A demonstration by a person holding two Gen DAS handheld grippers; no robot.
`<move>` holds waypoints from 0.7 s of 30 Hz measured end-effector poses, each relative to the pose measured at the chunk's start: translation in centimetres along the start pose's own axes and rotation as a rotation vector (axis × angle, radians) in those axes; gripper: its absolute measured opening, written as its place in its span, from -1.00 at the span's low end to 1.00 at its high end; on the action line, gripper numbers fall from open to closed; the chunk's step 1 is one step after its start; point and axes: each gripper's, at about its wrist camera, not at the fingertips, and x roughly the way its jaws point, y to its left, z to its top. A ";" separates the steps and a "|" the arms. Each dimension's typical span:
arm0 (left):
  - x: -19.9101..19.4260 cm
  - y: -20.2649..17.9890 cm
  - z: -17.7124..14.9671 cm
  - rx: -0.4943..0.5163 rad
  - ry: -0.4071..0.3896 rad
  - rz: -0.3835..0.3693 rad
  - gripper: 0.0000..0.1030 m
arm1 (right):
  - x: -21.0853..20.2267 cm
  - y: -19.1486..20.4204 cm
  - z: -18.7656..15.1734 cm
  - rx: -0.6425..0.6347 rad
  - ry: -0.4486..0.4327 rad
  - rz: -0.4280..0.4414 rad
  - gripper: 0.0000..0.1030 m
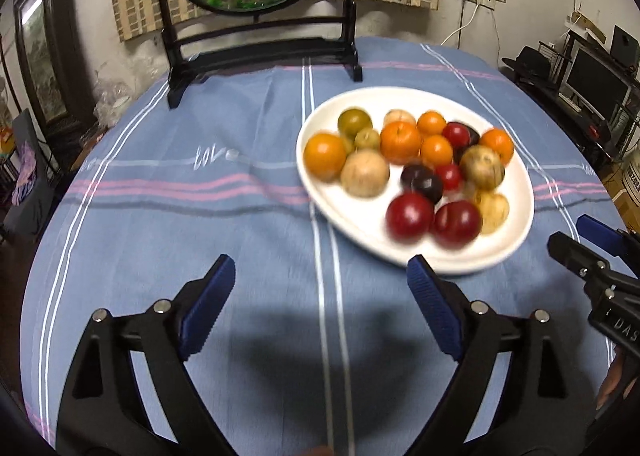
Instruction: Organize fruits
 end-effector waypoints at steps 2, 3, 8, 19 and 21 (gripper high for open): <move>-0.5 0.2 -1.0 -0.006 0.008 0.009 0.74 | -0.6 -0.2 -0.8 0.005 0.003 -0.009 0.20; -0.9 0.2 -1.5 -0.005 0.008 -0.002 0.76 | -0.8 -0.3 -1.2 0.009 0.004 -0.009 0.20; -2.8 -0.1 -2.7 -0.007 -0.029 -0.024 0.90 | -2.2 -0.5 -2.8 0.014 -0.005 -0.012 0.20; -4.0 -0.7 -4.2 0.023 -0.027 -0.027 0.90 | -2.9 -1.8 -4.1 0.045 0.002 -0.034 0.20; -3.8 -0.5 -4.4 0.019 -0.017 -0.030 0.90 | -2.8 -2.2 -4.3 0.055 0.011 -0.039 0.20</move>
